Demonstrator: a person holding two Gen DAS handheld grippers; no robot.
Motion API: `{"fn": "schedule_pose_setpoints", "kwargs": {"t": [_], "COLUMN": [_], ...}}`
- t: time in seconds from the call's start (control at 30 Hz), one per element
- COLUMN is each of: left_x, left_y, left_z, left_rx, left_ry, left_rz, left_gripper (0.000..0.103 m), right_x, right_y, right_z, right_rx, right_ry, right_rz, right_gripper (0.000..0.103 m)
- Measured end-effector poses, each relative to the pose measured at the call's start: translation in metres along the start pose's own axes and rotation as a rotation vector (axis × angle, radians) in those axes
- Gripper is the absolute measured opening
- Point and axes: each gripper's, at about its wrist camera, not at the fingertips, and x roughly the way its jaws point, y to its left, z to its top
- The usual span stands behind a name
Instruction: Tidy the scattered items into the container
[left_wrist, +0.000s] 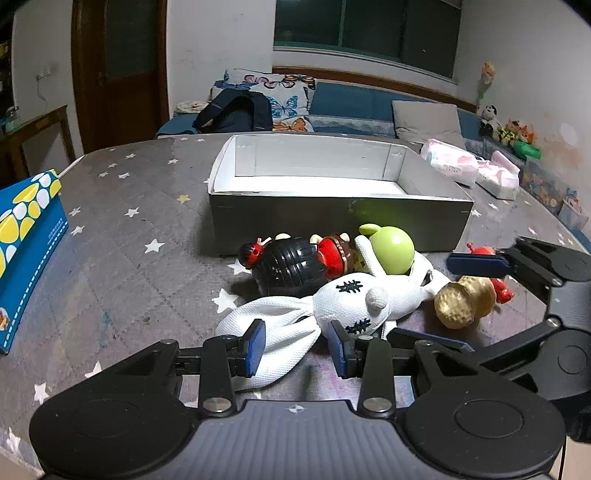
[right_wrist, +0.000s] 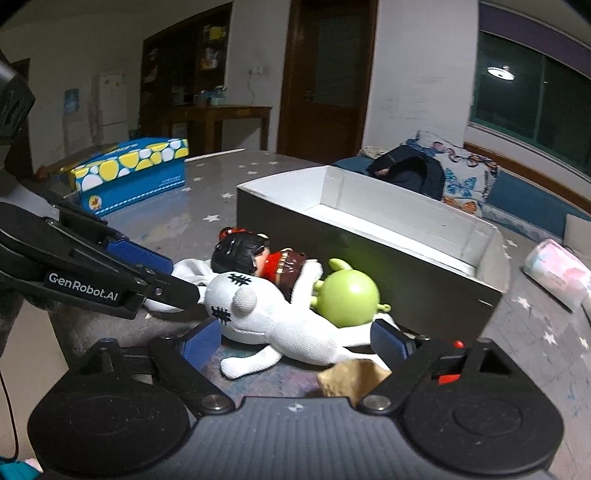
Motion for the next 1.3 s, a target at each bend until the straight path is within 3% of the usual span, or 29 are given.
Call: {"fn": "schedule_pose_setpoints", "kwargs": {"t": [0.3, 0.6, 0.97, 1.3], "left_x": [0.007, 0.022, 0.024, -0.002], "left_y": [0.003, 0.009, 0.013, 0.01], "left_z": [0.003, 0.002, -0.002, 0.006], "left_rx": [0.066, 0.077, 0.079, 0.085], "left_ry": [0.01, 0.045, 0.038, -0.033], "left_rz": [-0.003, -0.049, -0.094, -0.146], "left_gripper": [0.039, 0.039, 0.014, 0.01], "right_x": [0.021, 0.031, 0.032, 0.022], "right_y": [0.01, 0.013, 0.017, 0.017], "right_z": [0.006, 0.005, 0.002, 0.003], "right_rx": [-0.116, -0.192, -0.25, -0.212], "right_ry": [0.04, 0.067, 0.064, 0.042], "right_rz": [0.043, 0.052, 0.005, 0.003], "right_gripper": [0.075, 0.073, 0.054, 0.037]}}
